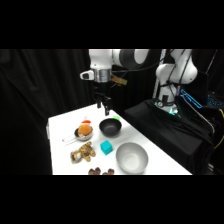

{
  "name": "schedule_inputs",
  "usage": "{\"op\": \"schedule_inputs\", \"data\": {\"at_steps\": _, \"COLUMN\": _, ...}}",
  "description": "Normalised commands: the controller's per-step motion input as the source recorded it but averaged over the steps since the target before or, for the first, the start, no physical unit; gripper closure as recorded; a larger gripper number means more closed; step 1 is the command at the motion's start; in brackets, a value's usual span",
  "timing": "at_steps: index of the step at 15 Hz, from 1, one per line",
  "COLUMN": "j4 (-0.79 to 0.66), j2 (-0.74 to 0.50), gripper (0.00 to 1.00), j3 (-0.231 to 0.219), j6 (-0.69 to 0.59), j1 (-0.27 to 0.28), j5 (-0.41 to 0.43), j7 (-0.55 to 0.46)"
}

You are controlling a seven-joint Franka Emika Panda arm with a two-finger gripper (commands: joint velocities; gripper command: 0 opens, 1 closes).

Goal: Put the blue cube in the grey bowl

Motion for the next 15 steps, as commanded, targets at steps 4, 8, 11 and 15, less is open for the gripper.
{"op": "schedule_inputs", "data": {"at_steps": 4, "j4": 0.07, "j2": 0.07, "gripper": 0.00, "j3": 0.039, "j6": 0.07, "j1": 0.004, "j5": 0.022, "j7": 0.02}}
{"op": "schedule_inputs", "data": {"at_steps": 8, "j4": 0.17, "j2": 0.21, "gripper": 0.00, "j3": 0.046, "j6": 0.17, "j1": 0.024, "j5": 0.063, "j7": 0.04}}
{"op": "schedule_inputs", "data": {"at_steps": 11, "j4": 0.22, "j2": 0.30, "gripper": 0.00, "j3": 0.029, "j6": 0.24, "j1": 0.023, "j5": 0.061, "j7": 0.06}}
{"op": "schedule_inputs", "data": {"at_steps": 15, "j4": 0.23, "j2": 0.31, "gripper": 0.00, "j3": 0.021, "j6": 0.20, "j1": 0.024, "j5": 0.070, "j7": 0.04}}
